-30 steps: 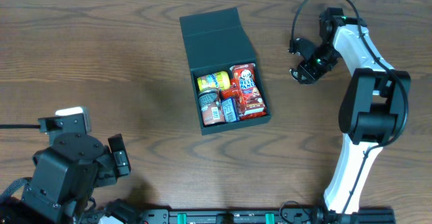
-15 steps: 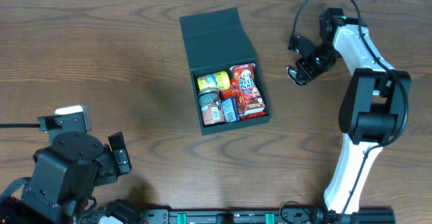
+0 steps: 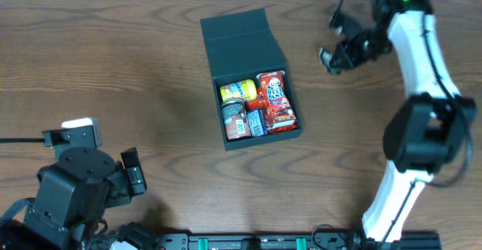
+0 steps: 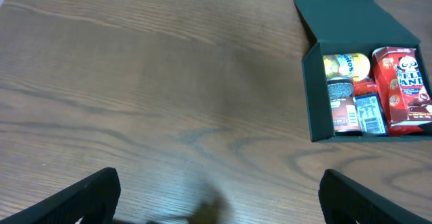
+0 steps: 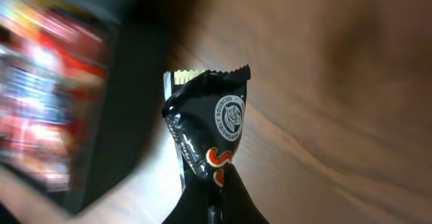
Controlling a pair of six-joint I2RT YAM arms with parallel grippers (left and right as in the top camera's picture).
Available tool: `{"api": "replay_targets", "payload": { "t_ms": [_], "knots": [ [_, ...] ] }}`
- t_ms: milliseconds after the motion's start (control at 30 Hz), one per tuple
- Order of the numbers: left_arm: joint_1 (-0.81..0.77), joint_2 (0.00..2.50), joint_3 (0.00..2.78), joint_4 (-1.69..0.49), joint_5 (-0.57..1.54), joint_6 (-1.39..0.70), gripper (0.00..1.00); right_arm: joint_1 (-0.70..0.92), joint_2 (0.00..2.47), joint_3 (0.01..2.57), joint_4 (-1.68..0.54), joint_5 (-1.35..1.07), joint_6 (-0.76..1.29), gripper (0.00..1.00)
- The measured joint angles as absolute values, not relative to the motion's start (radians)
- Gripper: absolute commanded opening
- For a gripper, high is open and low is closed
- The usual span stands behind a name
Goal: Pack container
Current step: 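Carry the black candy with the right gripper over the box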
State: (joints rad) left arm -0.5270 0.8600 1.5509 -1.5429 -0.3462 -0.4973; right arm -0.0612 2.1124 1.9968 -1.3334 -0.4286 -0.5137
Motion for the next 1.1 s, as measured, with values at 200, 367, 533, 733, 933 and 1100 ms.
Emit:
{"api": "replay_targets", "payload": {
  "t_ms": [200,367,533,733,933,1100],
  "knots": [
    [-0.527,0.86,1.551,-1.543,-0.343,-0.498,0.95,-0.045,1.864,2.035,-1.399,-0.534,-0.377,0.02],
    [-0.527,0.86,1.551,-1.543,-0.336,-0.498,0.95,0.078,1.784,2.042,-1.445,-0.551,-0.213,0.01],
    [-0.527,0.86,1.551,-1.543,-0.321,-0.498,0.95,0.266,1.79,1.95,-1.362,-0.511,-0.119,0.02],
    [-0.527,0.86,1.551,-1.545,-0.306,-0.498,0.95,0.429,1.797,1.749,-1.149,-0.363,0.049,0.02],
    [-0.527,0.86,1.551,-1.544,-0.289,-0.498,0.95,0.466,1.802,1.508,-0.895,-0.27,0.224,0.01],
    [-0.527,0.86,1.551,-1.545,-0.287,-0.498,0.95,0.466,1.815,1.428,-0.855,-0.226,0.286,0.01]
  ]
}}
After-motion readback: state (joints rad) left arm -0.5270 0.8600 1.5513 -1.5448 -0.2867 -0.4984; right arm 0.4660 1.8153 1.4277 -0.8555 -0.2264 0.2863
